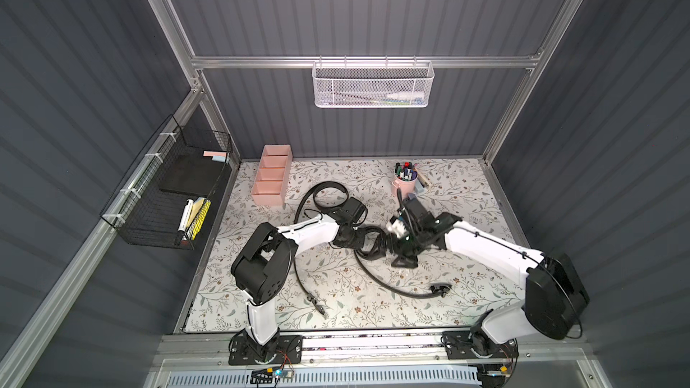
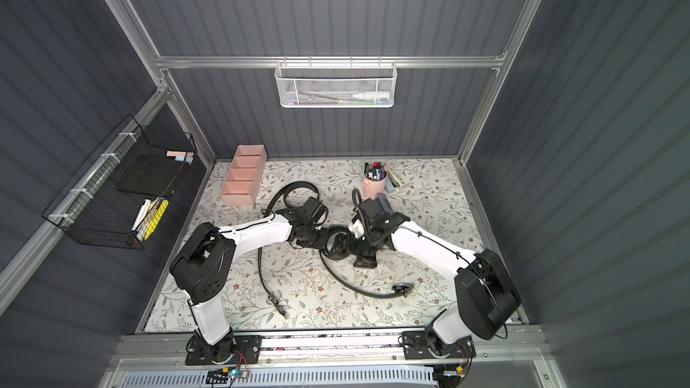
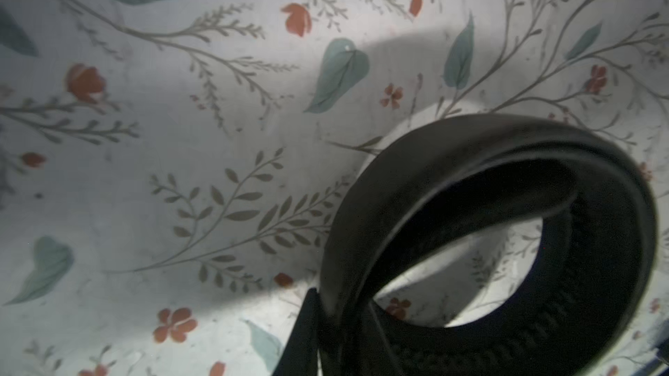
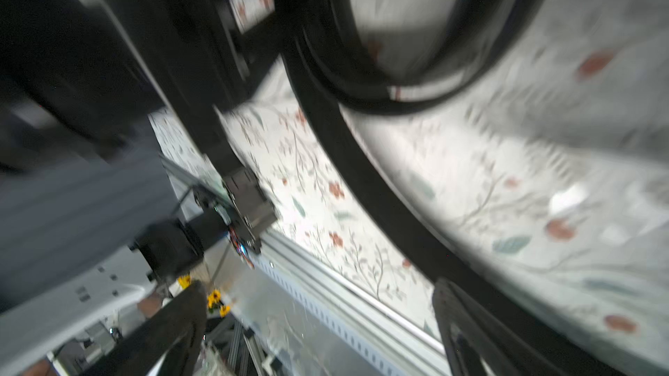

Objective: Place the belts into the storage roll
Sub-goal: Roll the belt at the center of the board.

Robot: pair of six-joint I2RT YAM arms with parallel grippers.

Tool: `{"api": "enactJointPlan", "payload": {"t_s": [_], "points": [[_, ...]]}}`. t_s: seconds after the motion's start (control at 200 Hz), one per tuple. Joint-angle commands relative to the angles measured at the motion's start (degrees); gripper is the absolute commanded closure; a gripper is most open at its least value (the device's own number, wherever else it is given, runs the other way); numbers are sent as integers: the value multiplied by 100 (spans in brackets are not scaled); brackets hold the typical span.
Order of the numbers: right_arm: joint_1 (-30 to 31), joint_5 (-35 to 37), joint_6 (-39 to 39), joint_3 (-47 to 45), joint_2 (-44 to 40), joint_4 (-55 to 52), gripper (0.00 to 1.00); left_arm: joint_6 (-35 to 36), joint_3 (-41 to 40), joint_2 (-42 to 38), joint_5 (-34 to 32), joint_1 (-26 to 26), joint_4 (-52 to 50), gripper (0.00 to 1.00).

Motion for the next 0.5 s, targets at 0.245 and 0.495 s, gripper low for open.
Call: {"api": "enactJointPlan", "payload": {"t_s": [0.245,0.495], "points": [[744,-83,1571,-1590,-700,1201,1,645,173,37,-800,-79,-1118,85],[315,308,1697,-2009,-460,1688,1,844,-361,-315,-973,-438,-1337,85]]}}
